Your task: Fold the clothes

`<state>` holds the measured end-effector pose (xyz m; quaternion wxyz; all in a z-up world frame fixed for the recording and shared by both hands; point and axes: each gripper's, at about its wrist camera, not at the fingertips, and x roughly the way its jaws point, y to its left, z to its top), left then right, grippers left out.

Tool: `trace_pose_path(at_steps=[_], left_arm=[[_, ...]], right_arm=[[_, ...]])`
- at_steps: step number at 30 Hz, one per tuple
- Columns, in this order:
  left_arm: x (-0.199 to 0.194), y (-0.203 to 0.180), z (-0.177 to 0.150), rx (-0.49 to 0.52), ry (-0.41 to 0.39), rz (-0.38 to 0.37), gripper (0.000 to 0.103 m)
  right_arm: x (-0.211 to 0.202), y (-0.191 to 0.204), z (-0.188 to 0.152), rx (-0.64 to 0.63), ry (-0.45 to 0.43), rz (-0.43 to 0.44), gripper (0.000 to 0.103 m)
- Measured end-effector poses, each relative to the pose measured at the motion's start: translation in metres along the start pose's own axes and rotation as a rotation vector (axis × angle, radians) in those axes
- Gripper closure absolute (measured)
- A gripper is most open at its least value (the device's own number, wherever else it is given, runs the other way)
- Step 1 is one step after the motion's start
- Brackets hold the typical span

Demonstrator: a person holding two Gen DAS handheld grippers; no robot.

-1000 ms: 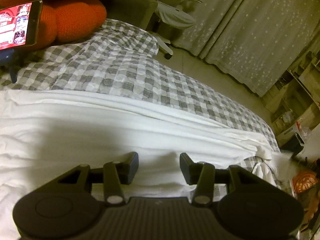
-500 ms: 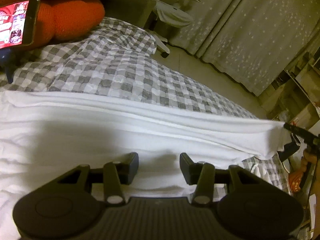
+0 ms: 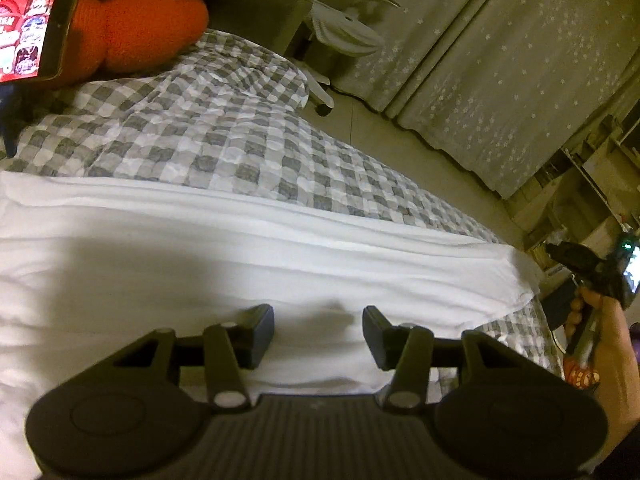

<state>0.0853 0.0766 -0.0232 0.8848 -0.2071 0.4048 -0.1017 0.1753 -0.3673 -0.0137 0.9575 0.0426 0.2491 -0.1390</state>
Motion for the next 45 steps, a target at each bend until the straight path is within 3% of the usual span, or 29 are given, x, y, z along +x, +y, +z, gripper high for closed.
trace_pose_path(at_steps=[2,5,9,13,14,15,16,22,28,31,33,34,35,37,38,39,43,45], left_arm=[[0.0,0.0,0.001,-0.004,0.0,0.002,0.053],[-0.001,-0.001,0.002,-0.003,0.0,0.007,0.053],[-0.002,-0.002,0.001,-0.003,-0.009,0.018,0.053],[0.0,-0.005,-0.001,0.025,-0.015,0.037,0.053],[0.0,-0.006,-0.001,0.032,-0.016,0.04,0.053],[0.0,-0.006,-0.001,0.034,-0.017,0.041,0.053],[0.0,-0.006,-0.001,0.035,-0.017,0.041,0.053],[-0.004,-0.004,-0.001,0.014,-0.005,0.023,0.055],[-0.004,-0.004,-0.001,0.017,0.006,0.018,0.055],[-0.007,-0.001,0.0,-0.002,0.017,-0.008,0.055],[-0.012,0.004,0.003,-0.025,0.005,-0.023,0.055],[-0.017,0.006,0.005,-0.033,-0.013,-0.02,0.055],[-0.022,0.009,0.009,-0.04,-0.038,-0.007,0.054],[-0.031,0.019,0.016,-0.058,-0.086,0.024,0.054],[-0.035,0.024,0.019,-0.073,-0.105,0.038,0.053],[-0.037,0.032,0.02,-0.101,-0.112,0.049,0.054],[-0.032,0.049,0.019,-0.184,-0.08,0.072,0.055],[-0.033,0.048,0.015,-0.19,-0.077,0.075,0.055]], right_arm=[[-0.003,-0.013,0.001,0.023,0.039,0.028,0.066],[0.002,-0.038,-0.006,0.092,0.187,0.024,0.065],[-0.004,-0.078,-0.02,0.37,0.267,0.197,0.065],[-0.003,-0.065,-0.021,0.355,0.329,0.251,0.065],[-0.001,-0.063,-0.021,0.365,0.325,0.249,0.07],[-0.001,-0.062,-0.021,0.378,0.306,0.239,0.099],[-0.001,-0.063,-0.019,0.379,0.291,0.231,0.101],[-0.026,-0.078,-0.001,0.366,0.17,0.135,0.102],[0.002,-0.07,-0.024,0.314,0.283,0.07,0.102],[-0.001,-0.067,-0.02,0.307,0.251,0.063,0.101],[-0.013,-0.06,-0.008,0.258,0.184,0.063,0.099],[-0.02,-0.053,-0.003,0.215,0.15,0.049,0.093],[-0.025,-0.042,0.0,0.161,0.121,0.062,0.086],[-0.036,-0.019,0.005,0.04,0.07,0.123,0.081],[-0.04,-0.006,0.007,-0.018,0.056,0.18,0.062],[-0.044,0.011,0.007,-0.08,0.05,0.259,0.052],[-0.057,0.092,-0.006,-0.33,0.083,0.537,0.052],[-0.062,0.134,-0.017,-0.466,0.101,0.625,0.052]])
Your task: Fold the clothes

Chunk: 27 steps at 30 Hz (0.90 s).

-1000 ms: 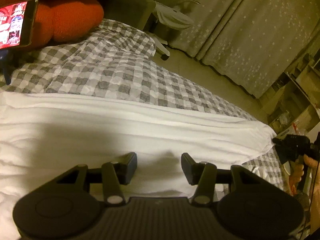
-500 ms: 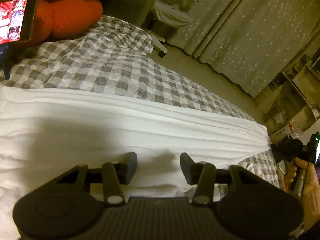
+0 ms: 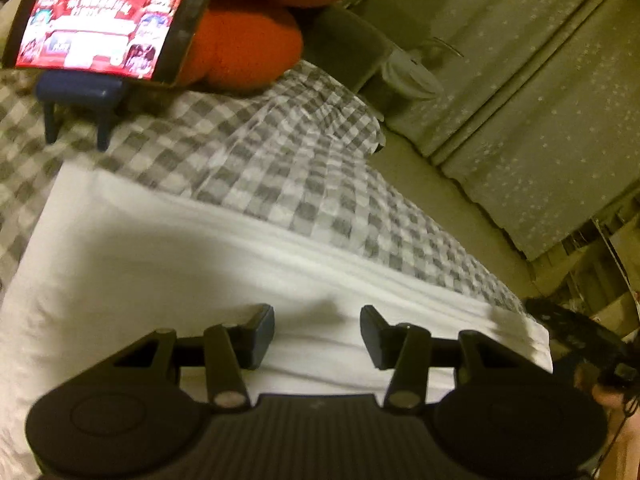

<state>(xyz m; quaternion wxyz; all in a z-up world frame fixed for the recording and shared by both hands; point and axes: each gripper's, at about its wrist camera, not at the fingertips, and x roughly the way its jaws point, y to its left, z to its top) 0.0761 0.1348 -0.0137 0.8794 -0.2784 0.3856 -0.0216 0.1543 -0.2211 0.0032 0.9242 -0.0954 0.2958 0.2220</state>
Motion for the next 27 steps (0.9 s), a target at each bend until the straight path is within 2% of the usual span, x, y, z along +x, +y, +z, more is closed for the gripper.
trace_pose_path(at_steps=[2,4,10,13,14,15,16,19,23,27], left_arm=[[-0.006,-0.003,-0.008,0.022,-0.022,0.0,0.055],[-0.01,-0.007,-0.015,0.044,-0.034,0.008,0.055],[-0.011,-0.028,-0.03,0.173,-0.023,0.014,0.055],[-0.006,-0.028,-0.034,0.177,0.011,0.014,0.055],[-0.004,-0.027,-0.035,0.177,0.021,0.014,0.055],[-0.005,-0.029,-0.035,0.189,0.018,0.018,0.055],[-0.006,-0.03,-0.036,0.195,0.017,0.02,0.055],[-0.007,-0.032,-0.039,0.203,0.016,0.028,0.055],[-0.008,-0.034,-0.042,0.221,0.018,0.033,0.055],[-0.009,-0.032,-0.041,0.212,0.022,0.028,0.055]], right_arm=[[0.019,0.025,0.006,-0.072,0.024,0.046,0.052],[0.035,0.043,0.01,-0.088,0.043,0.094,0.052],[0.06,0.086,0.018,-0.194,0.103,0.218,0.052],[0.074,0.095,0.015,-0.224,0.127,0.185,0.054],[0.074,0.097,0.016,-0.232,0.121,0.184,0.072],[0.074,0.1,0.017,-0.248,0.12,0.182,0.095],[0.075,0.103,0.018,-0.264,0.119,0.18,0.102],[0.075,0.112,0.022,-0.313,0.114,0.173,0.103],[0.078,0.105,0.036,-0.262,0.045,0.059,0.103],[0.097,0.114,0.026,-0.301,0.069,0.022,0.103]])
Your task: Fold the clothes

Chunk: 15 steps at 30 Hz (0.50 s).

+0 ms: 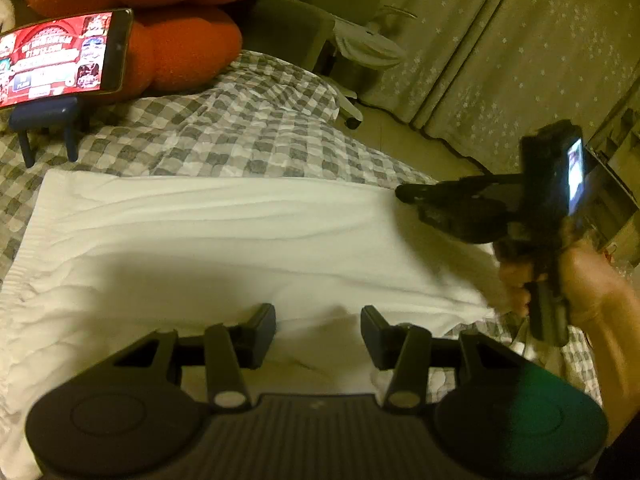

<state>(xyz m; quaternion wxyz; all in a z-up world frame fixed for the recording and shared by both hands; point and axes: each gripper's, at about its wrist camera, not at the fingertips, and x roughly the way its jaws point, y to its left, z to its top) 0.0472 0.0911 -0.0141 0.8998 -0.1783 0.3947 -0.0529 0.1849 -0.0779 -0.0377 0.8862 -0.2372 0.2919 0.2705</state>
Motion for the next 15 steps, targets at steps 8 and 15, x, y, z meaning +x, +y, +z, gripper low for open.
trace_pose_path(at_steps=[8,15], left_arm=[[-0.022,0.036,0.018,-0.156,-0.084,-0.037,0.05],[-0.021,0.052,0.008,-0.207,-0.042,-0.011,0.05]], right_arm=[[-0.008,0.011,0.017,-0.04,-0.012,0.052,0.09],[-0.022,0.047,0.051,-0.083,-0.097,0.236,0.089]])
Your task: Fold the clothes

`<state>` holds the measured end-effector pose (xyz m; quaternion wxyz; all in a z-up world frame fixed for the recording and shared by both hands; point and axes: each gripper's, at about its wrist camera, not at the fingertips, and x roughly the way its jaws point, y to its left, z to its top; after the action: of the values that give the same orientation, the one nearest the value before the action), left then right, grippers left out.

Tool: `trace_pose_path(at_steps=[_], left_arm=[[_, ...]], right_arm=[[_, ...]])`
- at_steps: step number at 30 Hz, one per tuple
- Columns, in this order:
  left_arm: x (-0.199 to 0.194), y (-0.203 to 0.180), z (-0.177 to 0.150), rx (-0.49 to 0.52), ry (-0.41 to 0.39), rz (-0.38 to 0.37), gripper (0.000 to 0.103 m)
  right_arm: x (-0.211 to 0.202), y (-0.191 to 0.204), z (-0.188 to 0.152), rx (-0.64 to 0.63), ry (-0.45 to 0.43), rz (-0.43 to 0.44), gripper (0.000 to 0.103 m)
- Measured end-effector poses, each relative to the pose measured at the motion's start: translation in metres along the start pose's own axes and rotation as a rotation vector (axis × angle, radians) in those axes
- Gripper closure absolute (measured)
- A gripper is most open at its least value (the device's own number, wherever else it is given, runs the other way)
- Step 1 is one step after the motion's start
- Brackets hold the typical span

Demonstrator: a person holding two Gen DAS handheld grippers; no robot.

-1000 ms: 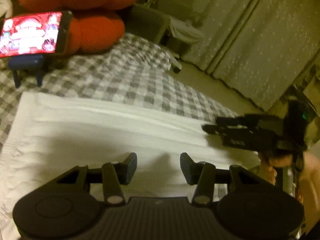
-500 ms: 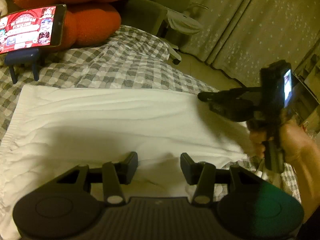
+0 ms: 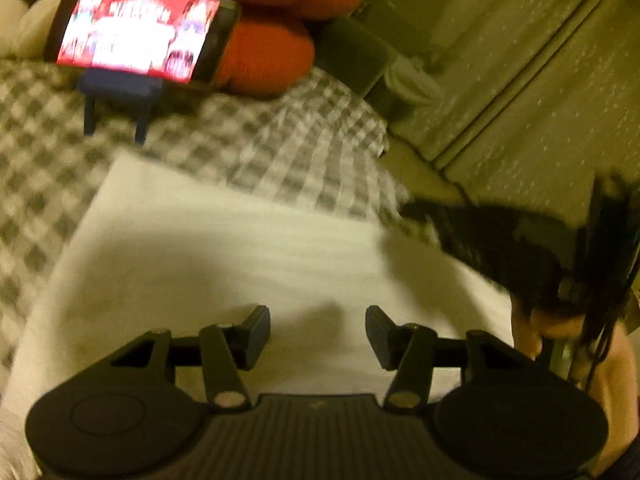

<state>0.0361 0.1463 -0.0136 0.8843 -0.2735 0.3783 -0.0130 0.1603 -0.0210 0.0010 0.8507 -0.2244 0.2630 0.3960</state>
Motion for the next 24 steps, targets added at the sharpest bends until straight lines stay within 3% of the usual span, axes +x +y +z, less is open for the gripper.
trace_pose_path(at_steps=[4,5,6,11,13,15,19,24], left_arm=[[-0.009,0.012,-0.01,-0.043,-0.01,-0.008,0.052],[-0.01,0.018,-0.01,-0.067,-0.009,-0.013,0.054],[-0.01,0.022,-0.01,-0.085,-0.007,-0.016,0.06],[-0.007,0.025,-0.008,-0.072,0.009,-0.019,0.064],[-0.007,0.03,-0.006,-0.099,0.015,-0.019,0.069],[-0.008,0.034,-0.005,-0.123,0.016,-0.013,0.079],[-0.009,0.036,-0.004,-0.132,0.013,-0.009,0.079],[-0.009,0.046,-0.001,-0.185,0.021,-0.031,0.079]], right_arm=[[0.021,0.028,0.023,-0.087,0.031,0.132,0.083],[0.026,0.034,0.029,-0.108,0.043,0.152,0.068],[0.033,0.037,0.034,-0.115,0.054,0.167,0.063],[0.063,0.045,0.047,-0.094,0.133,0.251,0.063],[0.068,0.057,0.045,-0.136,0.162,0.274,0.067],[0.068,0.066,0.047,-0.172,0.155,0.239,0.101],[0.064,0.067,0.061,-0.17,0.082,0.091,0.101],[0.077,0.08,0.051,-0.222,0.111,0.081,0.097]])
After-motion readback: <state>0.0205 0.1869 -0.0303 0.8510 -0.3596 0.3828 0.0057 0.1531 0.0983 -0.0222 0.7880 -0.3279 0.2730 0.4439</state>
